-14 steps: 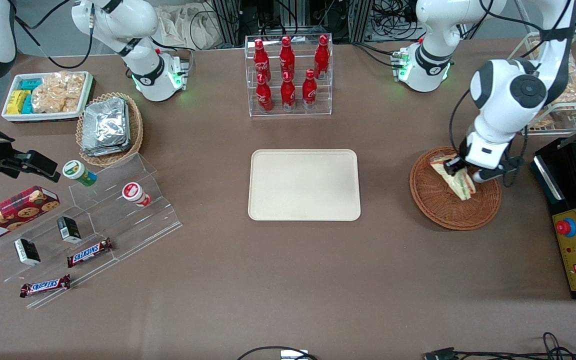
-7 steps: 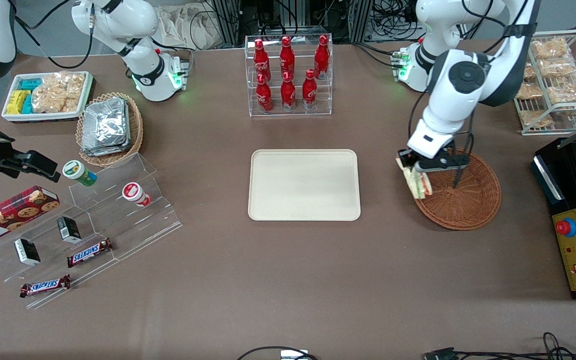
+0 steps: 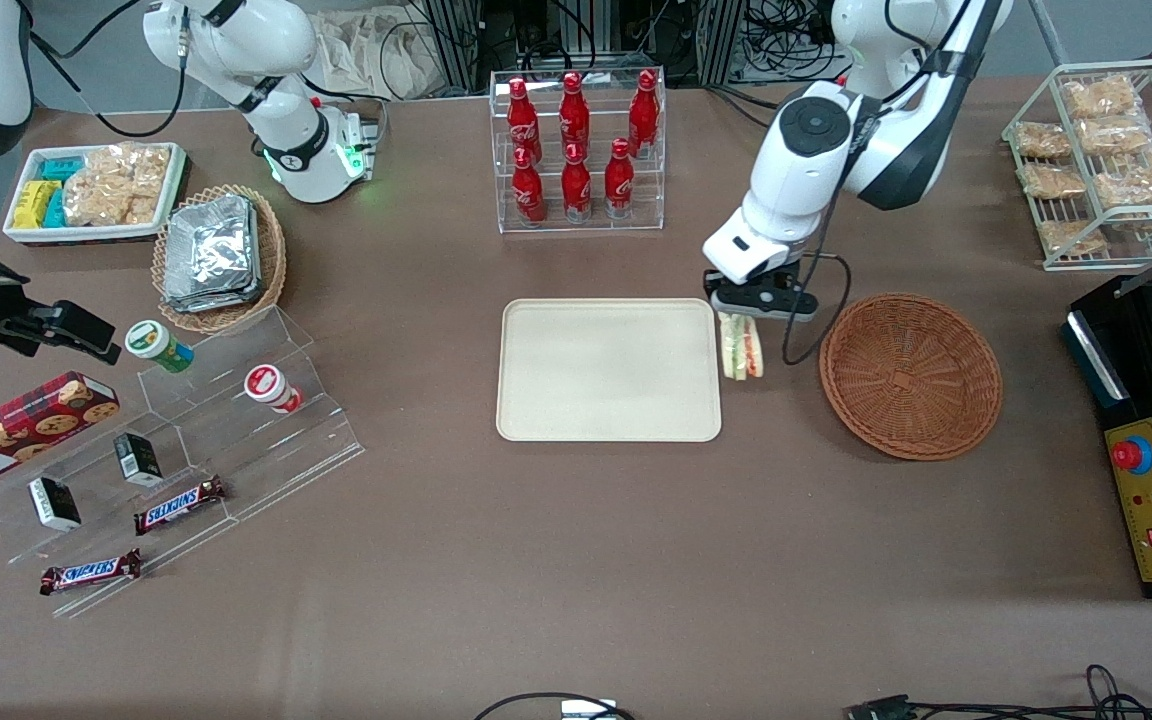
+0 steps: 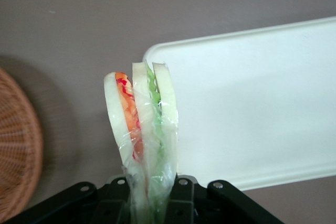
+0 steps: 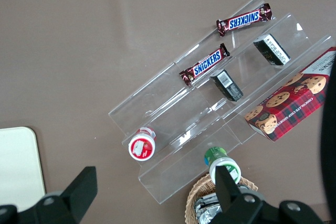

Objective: Place sandwich from basket to tray
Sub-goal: 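Lift the sandwich and carry it with the left gripper to the tray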

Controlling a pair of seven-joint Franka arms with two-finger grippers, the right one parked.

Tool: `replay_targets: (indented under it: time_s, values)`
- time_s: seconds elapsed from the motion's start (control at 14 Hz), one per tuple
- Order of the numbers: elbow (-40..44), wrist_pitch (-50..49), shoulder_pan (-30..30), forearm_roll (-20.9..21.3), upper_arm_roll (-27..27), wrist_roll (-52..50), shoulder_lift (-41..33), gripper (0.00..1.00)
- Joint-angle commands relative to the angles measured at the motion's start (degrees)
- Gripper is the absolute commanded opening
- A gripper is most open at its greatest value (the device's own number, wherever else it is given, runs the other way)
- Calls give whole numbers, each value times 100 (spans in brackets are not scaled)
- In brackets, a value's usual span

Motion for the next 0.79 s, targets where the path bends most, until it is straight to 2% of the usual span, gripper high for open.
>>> replay_targets:
  time_s: [0.0,0.29,0.71]
  values:
    - [440,84,-69,344,-90,-105,768,0]
    - [581,418,-385,810,-81,-342,1472,0]
    - [686,743,-395,2303,-63,-1484,2456,0]
